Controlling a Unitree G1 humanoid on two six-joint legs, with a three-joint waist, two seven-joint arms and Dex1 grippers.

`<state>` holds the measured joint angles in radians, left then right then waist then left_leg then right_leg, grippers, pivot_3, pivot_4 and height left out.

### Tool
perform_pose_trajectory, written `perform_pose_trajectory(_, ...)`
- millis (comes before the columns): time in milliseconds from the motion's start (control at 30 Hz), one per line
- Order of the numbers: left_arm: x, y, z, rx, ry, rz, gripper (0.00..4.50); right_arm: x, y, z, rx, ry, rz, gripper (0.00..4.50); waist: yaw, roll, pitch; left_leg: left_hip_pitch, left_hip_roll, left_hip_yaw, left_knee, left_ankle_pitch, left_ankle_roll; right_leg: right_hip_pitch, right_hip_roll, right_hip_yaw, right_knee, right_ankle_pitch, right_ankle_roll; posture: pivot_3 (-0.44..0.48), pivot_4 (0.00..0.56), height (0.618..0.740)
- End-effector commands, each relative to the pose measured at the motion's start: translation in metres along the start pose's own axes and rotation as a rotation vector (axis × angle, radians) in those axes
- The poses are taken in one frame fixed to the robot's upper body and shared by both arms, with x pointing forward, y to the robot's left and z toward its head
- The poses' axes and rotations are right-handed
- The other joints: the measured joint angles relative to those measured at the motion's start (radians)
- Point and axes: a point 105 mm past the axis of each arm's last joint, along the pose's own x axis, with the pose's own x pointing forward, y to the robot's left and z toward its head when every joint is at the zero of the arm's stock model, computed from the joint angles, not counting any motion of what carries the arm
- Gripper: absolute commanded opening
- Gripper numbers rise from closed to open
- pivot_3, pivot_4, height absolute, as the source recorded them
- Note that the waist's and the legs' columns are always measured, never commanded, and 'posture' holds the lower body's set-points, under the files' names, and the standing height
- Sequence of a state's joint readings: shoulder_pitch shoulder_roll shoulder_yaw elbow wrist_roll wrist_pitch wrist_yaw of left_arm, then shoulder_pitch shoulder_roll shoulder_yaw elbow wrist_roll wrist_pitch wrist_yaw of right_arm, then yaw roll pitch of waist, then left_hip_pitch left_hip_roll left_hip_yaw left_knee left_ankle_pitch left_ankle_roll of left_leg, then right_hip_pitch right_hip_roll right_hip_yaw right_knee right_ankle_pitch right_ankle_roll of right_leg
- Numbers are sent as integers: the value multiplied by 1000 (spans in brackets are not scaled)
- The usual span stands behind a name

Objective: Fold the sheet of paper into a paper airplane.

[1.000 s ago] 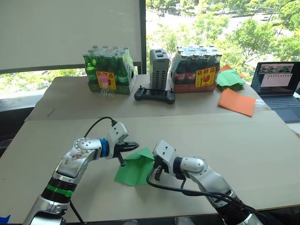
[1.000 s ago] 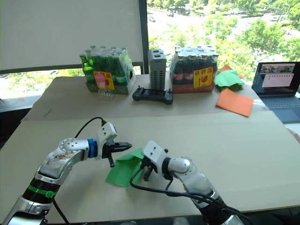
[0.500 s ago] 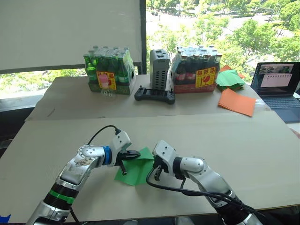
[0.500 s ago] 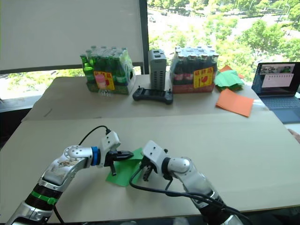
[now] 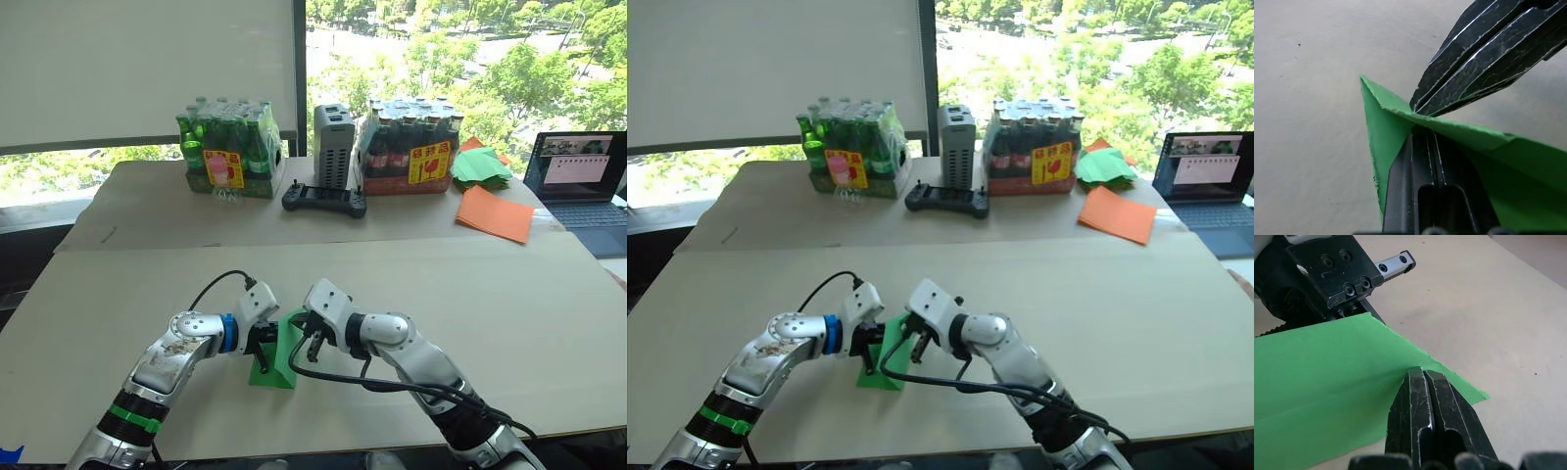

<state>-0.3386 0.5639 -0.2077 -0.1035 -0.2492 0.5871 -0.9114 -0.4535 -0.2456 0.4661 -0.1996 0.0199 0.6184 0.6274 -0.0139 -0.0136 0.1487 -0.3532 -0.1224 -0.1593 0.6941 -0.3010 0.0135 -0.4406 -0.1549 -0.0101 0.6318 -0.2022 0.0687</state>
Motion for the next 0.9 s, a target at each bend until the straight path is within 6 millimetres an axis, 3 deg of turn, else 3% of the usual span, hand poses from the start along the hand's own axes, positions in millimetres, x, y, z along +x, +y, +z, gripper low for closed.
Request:
perform_pose_trajectory(33, -9, 4, 1, -1, -7, 22, 46, 9, 4, 6, -27, -34, 17, 0, -3, 0, 0, 0, 1, 0, 0, 0, 0, 0, 1, 0, 0, 0, -1, 0, 150, 715)
perform_pose_trajectory(633, -61, 31, 11, 7, -9, 173, 46, 25, 6, -8, -36, -12, 51, 0, -5, 0, 0, 0, 10, 3, -1, 2, -5, -2, 9, 1, 0, 5, -7, 0, 150, 715)
perform_pose_trajectory(733, -62, 28, 16, -4, -39, 144, 46, 25, 8, -6, -38, -18, 56, 0, -5, 0, 0, 0, 11, 3, -1, 2, -5, -3, 9, 1, 0, 5, -7, 0, 150, 715)
perform_pose_trajectory(900, -49, 9, -1, -32, -11, 62, 46, 23, 7, -5, -38, -23, 52, 0, -6, 0, 0, 0, 11, 3, -1, 2, -6, -3, 10, 1, -1, 5, -7, 0, 150, 715)
